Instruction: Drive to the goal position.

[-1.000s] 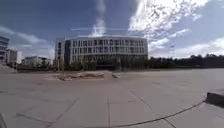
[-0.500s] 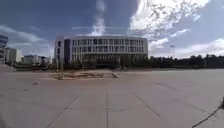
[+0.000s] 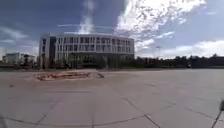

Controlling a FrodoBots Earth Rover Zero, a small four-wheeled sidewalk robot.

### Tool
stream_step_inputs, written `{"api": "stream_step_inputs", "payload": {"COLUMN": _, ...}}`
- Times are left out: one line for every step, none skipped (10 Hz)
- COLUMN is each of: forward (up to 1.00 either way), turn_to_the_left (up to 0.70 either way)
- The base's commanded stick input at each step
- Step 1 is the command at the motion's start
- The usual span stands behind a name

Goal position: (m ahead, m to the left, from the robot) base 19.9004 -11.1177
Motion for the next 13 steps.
{"api": "stream_step_inputs", "payload": {"forward": 0.7, "turn_to_the_left": -0.32}}
{"api": "stream_step_inputs", "payload": {"forward": 0.7, "turn_to_the_left": -0.26}}
{"api": "stream_step_inputs", "payload": {"forward": 0.7, "turn_to_the_left": -0.05}}
{"api": "stream_step_inputs", "payload": {"forward": 0.7, "turn_to_the_left": -0.01}}
{"api": "stream_step_inputs", "payload": {"forward": 0.7, "turn_to_the_left": -0.01}}
{"api": "stream_step_inputs", "payload": {"forward": 0.7, "turn_to_the_left": -0.01}}
{"api": "stream_step_inputs", "payload": {"forward": 0.7, "turn_to_the_left": -0.01}}
{"api": "stream_step_inputs", "payload": {"forward": 0.7, "turn_to_the_left": -0.15}}
{"api": "stream_step_inputs", "payload": {"forward": 0.7, "turn_to_the_left": -0.27}}
{"api": "stream_step_inputs", "payload": {"forward": 0.7, "turn_to_the_left": -0.3}}
{"api": "stream_step_inputs", "payload": {"forward": 0.7, "turn_to_the_left": -0.3}}
{"api": "stream_step_inputs", "payload": {"forward": 0.7, "turn_to_the_left": -0.3}}
{"api": "stream_step_inputs", "payload": {"forward": 0.7, "turn_to_the_left": -0.23}}
